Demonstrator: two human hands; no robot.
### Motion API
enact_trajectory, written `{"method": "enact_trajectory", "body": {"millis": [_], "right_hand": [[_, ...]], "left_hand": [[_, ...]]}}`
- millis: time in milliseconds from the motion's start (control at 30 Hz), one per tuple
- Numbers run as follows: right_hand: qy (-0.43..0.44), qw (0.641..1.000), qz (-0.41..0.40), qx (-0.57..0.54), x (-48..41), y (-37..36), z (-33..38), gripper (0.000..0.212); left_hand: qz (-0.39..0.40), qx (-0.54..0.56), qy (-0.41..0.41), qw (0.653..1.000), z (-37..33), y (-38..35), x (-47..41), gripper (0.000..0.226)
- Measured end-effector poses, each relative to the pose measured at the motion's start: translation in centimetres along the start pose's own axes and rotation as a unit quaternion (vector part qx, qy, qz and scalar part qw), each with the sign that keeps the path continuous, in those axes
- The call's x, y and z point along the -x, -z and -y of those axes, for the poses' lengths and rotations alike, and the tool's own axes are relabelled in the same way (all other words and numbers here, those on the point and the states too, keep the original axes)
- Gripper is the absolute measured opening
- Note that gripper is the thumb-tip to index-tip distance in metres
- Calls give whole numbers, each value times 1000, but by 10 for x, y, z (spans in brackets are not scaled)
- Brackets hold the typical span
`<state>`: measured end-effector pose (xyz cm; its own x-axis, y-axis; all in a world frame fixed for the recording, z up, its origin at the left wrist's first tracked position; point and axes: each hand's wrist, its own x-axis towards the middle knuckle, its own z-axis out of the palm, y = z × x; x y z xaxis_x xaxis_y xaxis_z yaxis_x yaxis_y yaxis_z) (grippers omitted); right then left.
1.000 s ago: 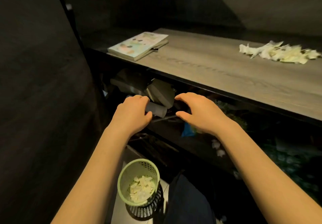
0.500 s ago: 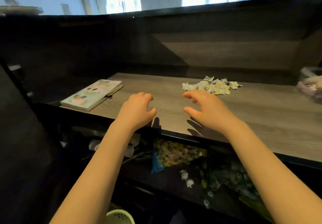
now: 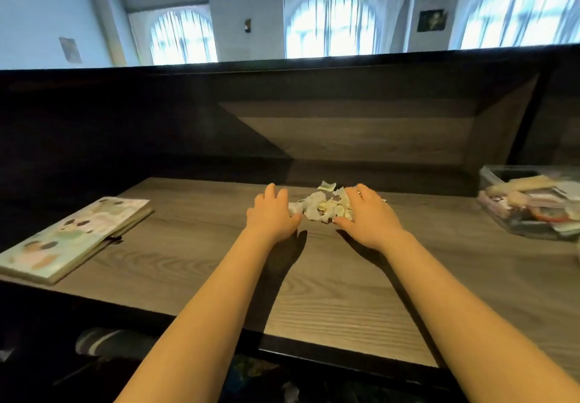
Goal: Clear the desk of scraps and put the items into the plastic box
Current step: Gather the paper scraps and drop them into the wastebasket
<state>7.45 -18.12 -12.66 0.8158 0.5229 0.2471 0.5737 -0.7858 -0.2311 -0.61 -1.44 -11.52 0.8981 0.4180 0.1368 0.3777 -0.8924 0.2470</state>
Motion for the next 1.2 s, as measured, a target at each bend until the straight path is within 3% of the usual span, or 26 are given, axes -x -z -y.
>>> {"method": "enact_trajectory", "body": {"millis": [100, 267, 367, 467, 633, 767, 867, 1000, 1067, 1200], "right_hand": [[-3, 999, -8, -34, -14, -14, -4, 72], [30, 999, 15, -30, -19, -26, -8, 63], [40, 998, 29, -28, -20, -25, -8, 48], [32, 997, 1, -70, -21, -26, -12, 35], [48, 996, 14, -79, -21, -26, -11, 32], [62, 993, 2, -100, -24, -25, -8, 17], [58, 992, -9, -114, -26, -29, -12, 13], [22, 987, -32, -157, -28, -32, -15, 16], [-17, 977, -72, -202, -31, -31, -16, 16], [-99, 909, -165, -370, -34, -21, -20, 17]], "left_hand": [[30, 39, 25, 998, -2, -15, -20, 67], [21, 69, 17, 997, -8, -34, -31, 63], [30, 33, -23, 999, -8, -41, -34, 48], [-11, 52, -48, 997, -5, -43, -33, 25], [-55, 93, -57, 993, -5, -42, -31, 16], [-80, 198, -44, 976, -5, -39, -28, 6], [-98, 325, 0, 941, 0, -36, -27, 11], [-89, 347, 7, 934, 0, -35, -28, 19], [-79, 351, 9, 933, -1, -35, -28, 23], [-85, 395, 14, 915, -1, -35, -29, 24]]}}
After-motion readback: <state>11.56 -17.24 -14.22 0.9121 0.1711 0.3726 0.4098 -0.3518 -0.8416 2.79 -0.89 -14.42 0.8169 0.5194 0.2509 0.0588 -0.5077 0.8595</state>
